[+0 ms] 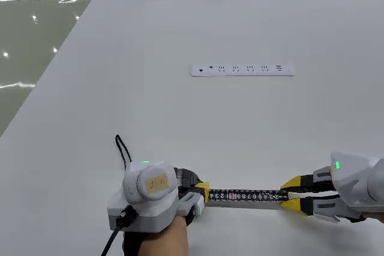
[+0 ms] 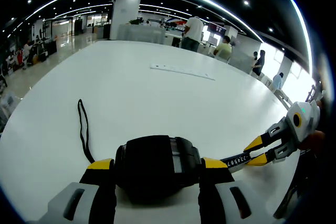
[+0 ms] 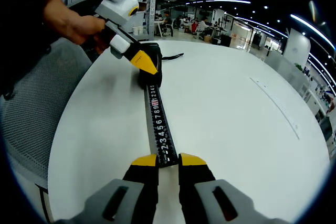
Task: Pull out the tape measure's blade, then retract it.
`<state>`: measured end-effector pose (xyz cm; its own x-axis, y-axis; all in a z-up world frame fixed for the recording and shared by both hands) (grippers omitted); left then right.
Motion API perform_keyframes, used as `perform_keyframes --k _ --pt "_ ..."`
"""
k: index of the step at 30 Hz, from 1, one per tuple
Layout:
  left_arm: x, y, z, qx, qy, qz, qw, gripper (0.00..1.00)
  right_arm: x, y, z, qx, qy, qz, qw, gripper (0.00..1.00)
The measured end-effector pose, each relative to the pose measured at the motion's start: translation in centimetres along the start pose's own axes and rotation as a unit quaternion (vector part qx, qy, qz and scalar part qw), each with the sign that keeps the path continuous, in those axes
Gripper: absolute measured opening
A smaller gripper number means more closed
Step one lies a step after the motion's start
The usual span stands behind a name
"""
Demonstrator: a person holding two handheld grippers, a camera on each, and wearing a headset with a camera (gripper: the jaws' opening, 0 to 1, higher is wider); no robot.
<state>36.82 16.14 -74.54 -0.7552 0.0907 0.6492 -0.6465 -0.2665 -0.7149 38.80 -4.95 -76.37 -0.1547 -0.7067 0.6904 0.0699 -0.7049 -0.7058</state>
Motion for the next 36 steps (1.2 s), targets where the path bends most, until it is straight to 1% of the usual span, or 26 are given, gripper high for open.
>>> perform_keyframes --k 10,18,36 --pt "0.0 0.0 0.0 0.003 0.002 -0.002 1.0 0.6 -1.5 -1.4 -0.1 0.001 -0.006 0.011 0.9999 0.12" --pt "0.0 0.0 0.0 0.003 0.003 -0.003 1.0 0.61 -2.4 -2.3 -0.2 0.008 -0.01 0.009 0.9999 0.12" --pt "0.0 -0.1 -0.1 0.009 0.006 -0.005 0.9999 0.61 -3.5 -3.5 -0.5 0.004 -0.013 0.015 0.9998 0.13"
Point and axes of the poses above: the centre of the closed fingertips' face, and the gripper's own axes: x roughly backward along the fingers, z roughly to its right, y roughly out of its underside, the point moved 3 cm from there along x, roughly backward along the fingers, and after that the axes turned 6 degrees about x, right-handed, at the moved point
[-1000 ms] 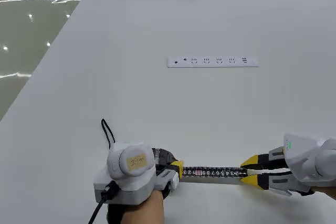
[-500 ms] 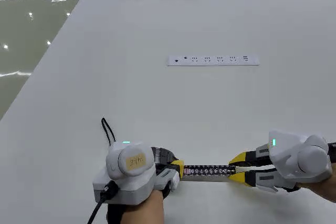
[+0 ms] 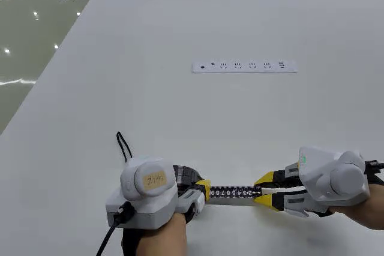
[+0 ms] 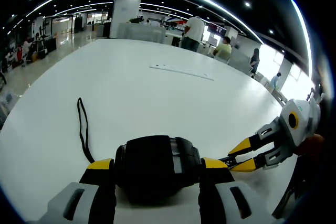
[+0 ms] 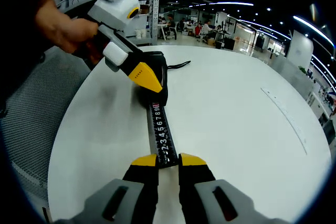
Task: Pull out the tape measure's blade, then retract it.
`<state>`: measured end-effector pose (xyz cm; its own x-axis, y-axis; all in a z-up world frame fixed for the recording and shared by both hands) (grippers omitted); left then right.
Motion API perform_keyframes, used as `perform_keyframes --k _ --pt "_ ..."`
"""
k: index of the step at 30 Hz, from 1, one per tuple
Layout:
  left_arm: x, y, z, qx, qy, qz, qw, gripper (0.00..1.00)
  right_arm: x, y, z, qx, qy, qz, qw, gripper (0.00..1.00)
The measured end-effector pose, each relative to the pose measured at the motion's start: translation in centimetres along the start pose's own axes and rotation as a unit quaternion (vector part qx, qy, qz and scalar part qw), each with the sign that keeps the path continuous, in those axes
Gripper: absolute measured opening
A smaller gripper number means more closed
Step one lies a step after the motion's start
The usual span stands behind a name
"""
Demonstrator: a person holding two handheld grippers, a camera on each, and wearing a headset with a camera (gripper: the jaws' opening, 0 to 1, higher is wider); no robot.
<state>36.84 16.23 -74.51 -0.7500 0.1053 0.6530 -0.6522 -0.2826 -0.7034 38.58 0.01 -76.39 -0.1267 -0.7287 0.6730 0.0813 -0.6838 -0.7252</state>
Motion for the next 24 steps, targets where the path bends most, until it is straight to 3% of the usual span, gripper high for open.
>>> perform_keyframes --k 24 --pt "0.0 0.0 0.0 0.004 0.003 -0.002 1.0 0.61 -1.3 -1.3 -0.2 -0.006 -0.006 0.005 1.0 0.13"
Point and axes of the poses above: the centre of the closed fingertips' face, and the gripper's own axes: x roughly backward along the fingers, z roughly to its right, y roughly out of its underside, the point moved 3 cm from there along x, roughly backward along the fingers, and after that the axes turned 6 degrees about x, right-handed, at the moved point
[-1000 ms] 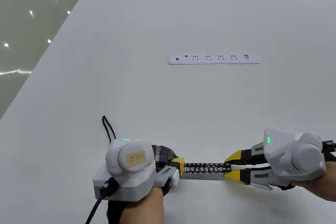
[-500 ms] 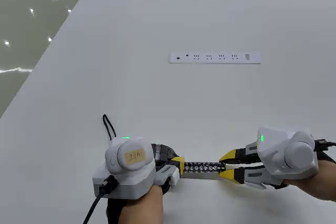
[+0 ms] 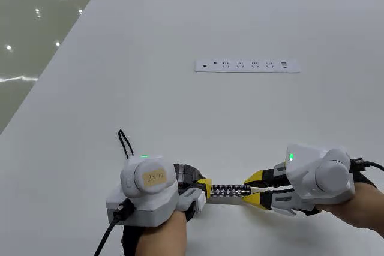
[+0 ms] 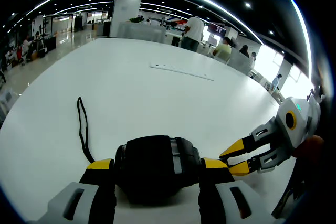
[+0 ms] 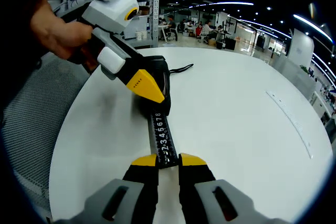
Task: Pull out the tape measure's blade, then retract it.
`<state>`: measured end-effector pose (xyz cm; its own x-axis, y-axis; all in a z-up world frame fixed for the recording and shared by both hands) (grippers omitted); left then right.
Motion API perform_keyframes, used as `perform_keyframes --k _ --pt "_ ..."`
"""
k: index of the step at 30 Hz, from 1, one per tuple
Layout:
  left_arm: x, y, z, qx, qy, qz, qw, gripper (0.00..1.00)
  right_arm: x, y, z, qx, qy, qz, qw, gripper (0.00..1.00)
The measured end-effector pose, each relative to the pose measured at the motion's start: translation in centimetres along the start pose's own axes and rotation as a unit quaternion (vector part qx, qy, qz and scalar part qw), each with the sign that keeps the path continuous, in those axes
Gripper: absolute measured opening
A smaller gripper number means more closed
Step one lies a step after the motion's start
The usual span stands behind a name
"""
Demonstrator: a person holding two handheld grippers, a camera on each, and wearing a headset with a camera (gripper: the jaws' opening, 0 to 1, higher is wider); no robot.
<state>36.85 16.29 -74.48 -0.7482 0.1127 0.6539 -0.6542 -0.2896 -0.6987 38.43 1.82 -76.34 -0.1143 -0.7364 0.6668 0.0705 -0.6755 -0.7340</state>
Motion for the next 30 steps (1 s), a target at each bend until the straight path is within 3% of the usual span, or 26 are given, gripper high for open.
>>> perform_keyframes --k 30 --pt "0.0 0.0 0.0 0.005 0.006 -0.006 1.0 0.61 -2.8 -2.4 -0.4 0.001 -0.016 0.015 0.9998 0.13"
Point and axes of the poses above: the centre of the closed fingertips' face, and the gripper's own axes: x roughly backward along the fingers, z roughly to its right, y roughly out of its underside, the point moved 3 cm from there along x, roughly backward along the fingers, and after that the axes turned 6 degrees about x, right-handed, at the moved point
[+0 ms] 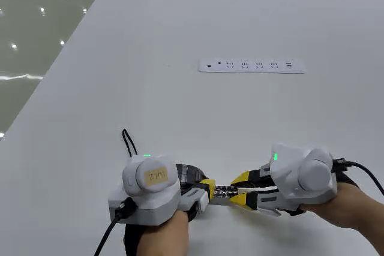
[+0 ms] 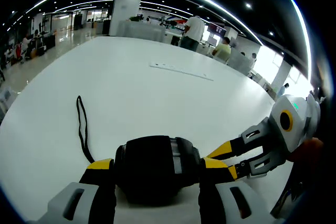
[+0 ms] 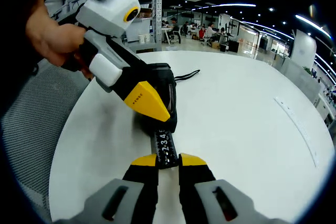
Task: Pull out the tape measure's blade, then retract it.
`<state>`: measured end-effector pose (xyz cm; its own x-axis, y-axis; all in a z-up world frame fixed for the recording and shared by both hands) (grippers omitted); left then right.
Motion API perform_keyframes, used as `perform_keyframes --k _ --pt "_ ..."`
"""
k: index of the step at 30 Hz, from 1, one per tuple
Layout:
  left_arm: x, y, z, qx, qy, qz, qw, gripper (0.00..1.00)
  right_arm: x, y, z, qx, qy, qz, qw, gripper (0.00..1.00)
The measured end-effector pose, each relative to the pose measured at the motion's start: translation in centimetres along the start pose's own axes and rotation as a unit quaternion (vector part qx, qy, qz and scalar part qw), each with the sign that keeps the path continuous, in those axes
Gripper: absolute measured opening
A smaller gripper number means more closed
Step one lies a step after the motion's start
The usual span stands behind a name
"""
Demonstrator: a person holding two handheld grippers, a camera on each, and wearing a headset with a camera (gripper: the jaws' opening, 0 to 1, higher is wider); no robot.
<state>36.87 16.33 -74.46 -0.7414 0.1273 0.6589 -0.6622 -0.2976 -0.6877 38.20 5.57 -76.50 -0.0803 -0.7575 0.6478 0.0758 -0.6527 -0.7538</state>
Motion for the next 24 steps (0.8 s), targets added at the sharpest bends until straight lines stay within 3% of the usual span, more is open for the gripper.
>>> perform_keyframes --k 24 --pt "0.0 -0.1 -0.1 0.013 0.005 0.0 0.9999 0.61 -2.2 -1.8 -0.3 0.0 -0.009 0.005 0.9999 0.13"
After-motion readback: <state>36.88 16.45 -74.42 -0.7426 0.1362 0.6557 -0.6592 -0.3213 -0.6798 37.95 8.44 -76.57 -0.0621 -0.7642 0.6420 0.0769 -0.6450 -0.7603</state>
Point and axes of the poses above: the centre of the closed fingertips' face, and the gripper's own axes: x roughly backward along the fingers, z roughly to its right, y roughly out of its underside, the point moved 3 cm from there along x, roughly backward along the fingers, and after that the axes turned 6 degrees about x, right-handed, at the moved point
